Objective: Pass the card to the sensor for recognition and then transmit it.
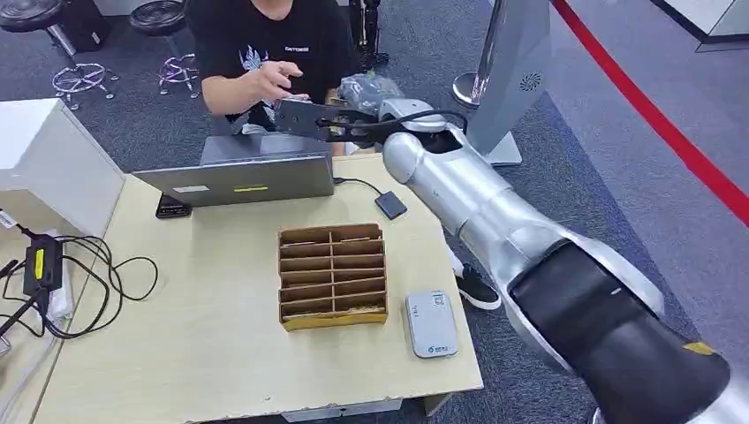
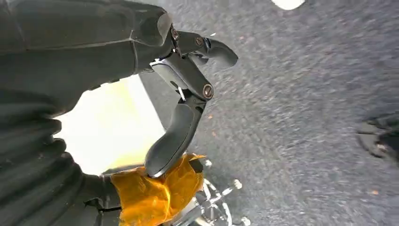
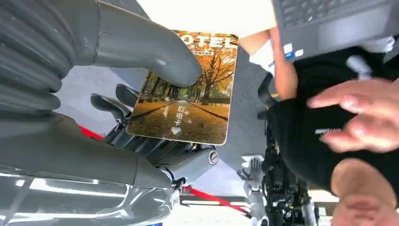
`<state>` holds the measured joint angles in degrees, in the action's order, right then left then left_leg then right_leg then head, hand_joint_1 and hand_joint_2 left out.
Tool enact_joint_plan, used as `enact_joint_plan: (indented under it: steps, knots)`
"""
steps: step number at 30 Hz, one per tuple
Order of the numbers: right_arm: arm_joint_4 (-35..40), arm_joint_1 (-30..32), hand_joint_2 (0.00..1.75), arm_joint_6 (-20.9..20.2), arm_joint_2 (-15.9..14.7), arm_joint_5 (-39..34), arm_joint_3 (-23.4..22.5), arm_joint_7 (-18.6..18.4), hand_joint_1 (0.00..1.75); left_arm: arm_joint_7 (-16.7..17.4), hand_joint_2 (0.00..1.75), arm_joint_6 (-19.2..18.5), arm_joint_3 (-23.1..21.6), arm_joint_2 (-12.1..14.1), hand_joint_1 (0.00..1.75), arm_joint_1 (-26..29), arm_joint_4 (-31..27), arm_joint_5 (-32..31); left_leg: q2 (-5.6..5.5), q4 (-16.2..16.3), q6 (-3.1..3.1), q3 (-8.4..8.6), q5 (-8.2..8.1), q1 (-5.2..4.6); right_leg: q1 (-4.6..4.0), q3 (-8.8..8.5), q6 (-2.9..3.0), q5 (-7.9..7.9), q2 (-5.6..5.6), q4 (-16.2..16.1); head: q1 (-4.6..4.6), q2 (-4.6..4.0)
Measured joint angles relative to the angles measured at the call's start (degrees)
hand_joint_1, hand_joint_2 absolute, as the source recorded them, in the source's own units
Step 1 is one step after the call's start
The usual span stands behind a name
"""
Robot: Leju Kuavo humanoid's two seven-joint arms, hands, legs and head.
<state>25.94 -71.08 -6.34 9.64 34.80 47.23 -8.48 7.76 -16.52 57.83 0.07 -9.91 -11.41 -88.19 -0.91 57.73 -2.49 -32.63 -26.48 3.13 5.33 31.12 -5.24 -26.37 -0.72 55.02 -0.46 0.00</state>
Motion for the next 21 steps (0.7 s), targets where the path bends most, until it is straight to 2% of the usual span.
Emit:
enact_joint_plan:
  steps: [6, 13, 17, 21]
  knots:
    - [-3.9, -1.1, 1.75, 1.1, 2.8, 0.0, 0.5, 0.8, 1.75, 0.0, 1.75, -0.1, -1.1, -0.2, 0.00, -0.2, 0.0, 0.0, 0.00, 0.0, 0.00, -0.02, -0.01, 0.00, 0.00, 0.00, 0.00, 0.00, 0.00, -0.1, 0.00, 0.00]
    - [-6.1, -1.2, 1.75, 2.0, 3.8, 1.2, 0.7, 1.2, 1.75, -0.1, 1.75, -0.2, -2.0, -0.2, 0.00, -0.2, 0.0, 0.0, 0.01, 0.0, 0.00, -0.01, -0.01, 0.00, 0.00, 0.01, 0.02, 0.02, -0.01, -0.1, 0.00, 0.00]
    - [-6.9, -1.1, 1.75, 4.2, 4.3, 1.2, 0.7, 0.6, 1.75, -0.1, 1.75, -0.2, -2.3, -0.3, 0.00, -0.2, 0.0, 0.0, 0.00, 0.0, 0.00, -0.02, -0.01, 0.00, 0.00, 0.01, 0.02, 0.02, 0.00, -0.1, 0.00, 0.00]
    - [-7.4, -1.0, 1.75, 4.7, 4.6, 1.2, 0.7, 0.6, 1.75, -0.1, 1.75, -0.2, -2.3, -0.3, 0.00, -0.2, 0.0, 0.0, -0.02, 0.0, 0.00, -0.02, -0.01, 0.00, 0.00, 0.02, 0.02, 0.01, 0.01, -0.1, 0.00, 0.00]
